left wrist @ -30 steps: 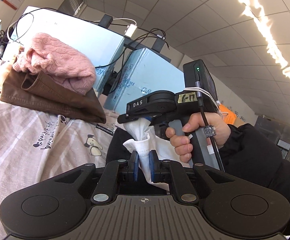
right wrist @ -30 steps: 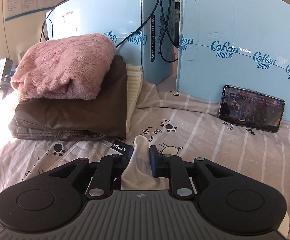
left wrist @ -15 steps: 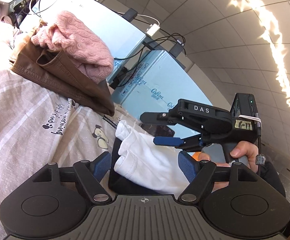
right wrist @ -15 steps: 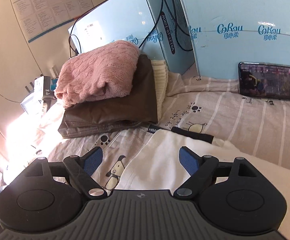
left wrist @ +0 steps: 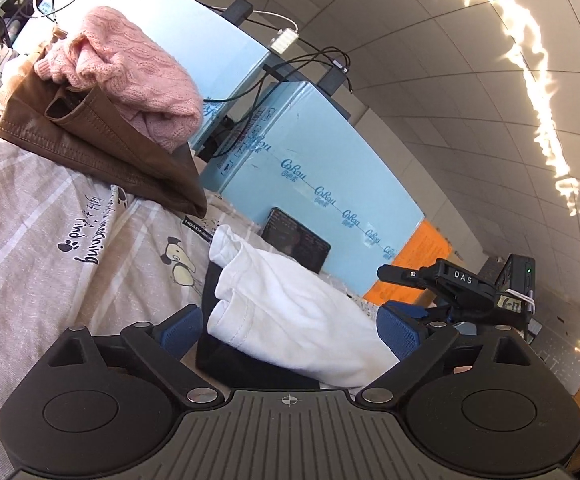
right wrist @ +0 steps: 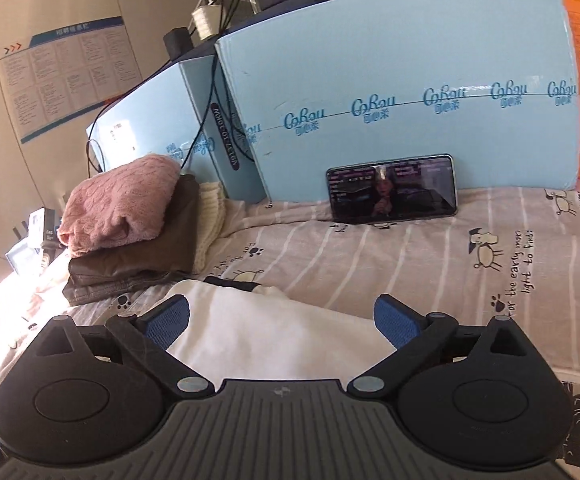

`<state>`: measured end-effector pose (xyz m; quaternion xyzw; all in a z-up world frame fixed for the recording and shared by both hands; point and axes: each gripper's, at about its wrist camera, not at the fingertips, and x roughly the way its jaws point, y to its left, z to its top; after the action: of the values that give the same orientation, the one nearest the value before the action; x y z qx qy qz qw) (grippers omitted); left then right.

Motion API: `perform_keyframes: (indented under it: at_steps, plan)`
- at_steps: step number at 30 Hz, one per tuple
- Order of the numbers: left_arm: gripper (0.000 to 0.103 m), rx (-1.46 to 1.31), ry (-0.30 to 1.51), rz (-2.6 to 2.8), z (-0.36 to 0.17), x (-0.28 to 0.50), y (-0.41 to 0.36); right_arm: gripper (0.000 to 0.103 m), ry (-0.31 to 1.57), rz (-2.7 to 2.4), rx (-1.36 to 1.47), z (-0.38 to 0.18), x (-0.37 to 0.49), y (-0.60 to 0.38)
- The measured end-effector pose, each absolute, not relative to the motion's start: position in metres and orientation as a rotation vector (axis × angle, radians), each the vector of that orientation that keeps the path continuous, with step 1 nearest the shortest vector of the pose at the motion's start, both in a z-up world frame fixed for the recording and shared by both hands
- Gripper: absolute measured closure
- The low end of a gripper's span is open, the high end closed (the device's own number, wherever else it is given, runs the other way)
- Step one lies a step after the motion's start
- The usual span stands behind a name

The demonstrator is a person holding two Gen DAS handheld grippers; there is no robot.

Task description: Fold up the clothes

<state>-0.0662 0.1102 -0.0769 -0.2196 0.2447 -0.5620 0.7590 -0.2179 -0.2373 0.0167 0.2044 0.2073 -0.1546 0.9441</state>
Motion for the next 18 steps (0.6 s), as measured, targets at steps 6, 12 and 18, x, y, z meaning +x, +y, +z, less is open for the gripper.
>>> perform_keyframes:
  at_steps: [6,12,18]
  plan:
    - [0.002,-0.511,0.644,-1.131,-0.059,-0.070,0.115,0.003,0.468,-0.268,0.655,-0.021,-0.227,-0.279]
    - [0.002,-0.654,0.795,-1.084,-0.037,-0.064,0.132,0.003,0.493,-0.219,0.761,-0.030,-0.230,-0.288]
    - [0.002,-0.574,0.909,-1.098,-0.033,-0.076,0.119,0.003,0.472,-0.210,0.831,-0.033,-0.236,-0.292]
